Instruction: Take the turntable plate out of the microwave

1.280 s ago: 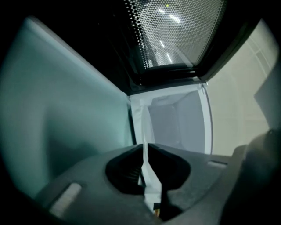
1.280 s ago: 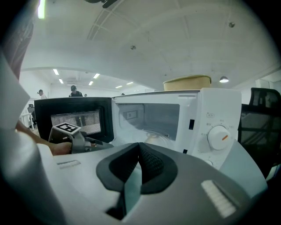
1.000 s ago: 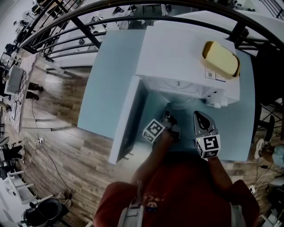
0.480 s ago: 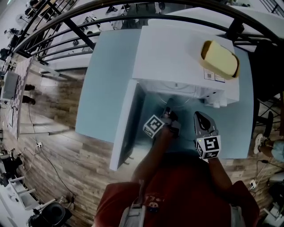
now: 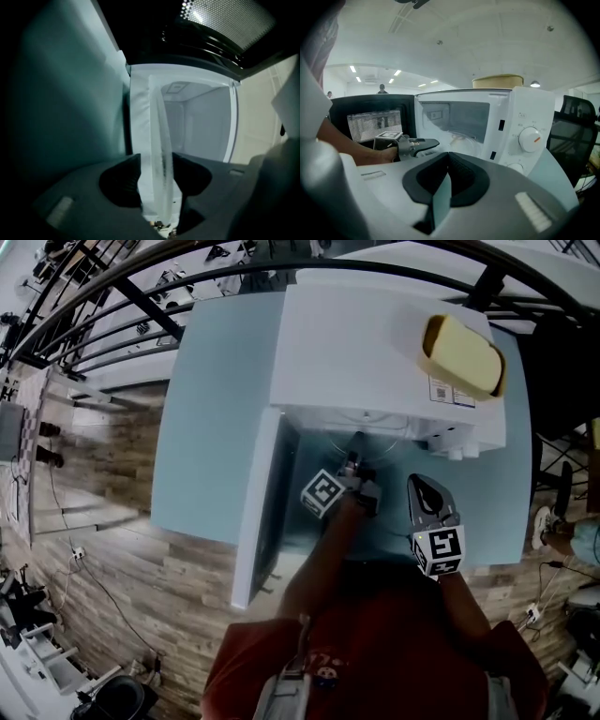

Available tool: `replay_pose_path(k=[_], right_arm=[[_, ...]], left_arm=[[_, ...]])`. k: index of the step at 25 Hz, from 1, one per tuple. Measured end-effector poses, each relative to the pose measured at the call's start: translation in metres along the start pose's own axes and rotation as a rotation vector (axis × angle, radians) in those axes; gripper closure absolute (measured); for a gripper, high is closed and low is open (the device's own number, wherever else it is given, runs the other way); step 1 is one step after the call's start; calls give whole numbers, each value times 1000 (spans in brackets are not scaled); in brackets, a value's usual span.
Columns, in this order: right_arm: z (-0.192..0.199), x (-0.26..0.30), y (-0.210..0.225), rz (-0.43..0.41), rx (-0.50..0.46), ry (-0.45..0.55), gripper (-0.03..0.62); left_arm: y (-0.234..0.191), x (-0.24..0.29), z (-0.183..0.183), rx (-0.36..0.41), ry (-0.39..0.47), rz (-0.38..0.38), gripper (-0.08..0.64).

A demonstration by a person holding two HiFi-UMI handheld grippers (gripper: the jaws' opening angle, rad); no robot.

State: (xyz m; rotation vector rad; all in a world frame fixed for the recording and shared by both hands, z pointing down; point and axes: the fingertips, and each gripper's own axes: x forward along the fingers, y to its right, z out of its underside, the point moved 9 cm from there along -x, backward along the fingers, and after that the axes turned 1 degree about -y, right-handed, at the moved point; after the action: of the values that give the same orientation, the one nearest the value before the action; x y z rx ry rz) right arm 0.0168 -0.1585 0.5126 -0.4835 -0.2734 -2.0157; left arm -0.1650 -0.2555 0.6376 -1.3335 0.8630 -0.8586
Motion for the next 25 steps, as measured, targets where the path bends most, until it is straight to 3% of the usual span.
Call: replay_pose_path(k=[5,13,17,20,25], right_arm=[[-2,3,-5,4,-42,-5,592],[-6,9,-10,6,-61,-2,592],[-5,11,-13,2,-58,-8,592],[-5,11,-13,-1,-55,-6,592],[-7,5,-12,2,-54,15,592]], left_arm=[[-2,9,-2,-6,-10,-6,375],[-4,8,-2,-12,3,-88,467],[-3,7,-2,-5,-11,-68,482],[1,8,-2,8,-21,-28,534],[3,5,1,-6,-16,-31,537]])
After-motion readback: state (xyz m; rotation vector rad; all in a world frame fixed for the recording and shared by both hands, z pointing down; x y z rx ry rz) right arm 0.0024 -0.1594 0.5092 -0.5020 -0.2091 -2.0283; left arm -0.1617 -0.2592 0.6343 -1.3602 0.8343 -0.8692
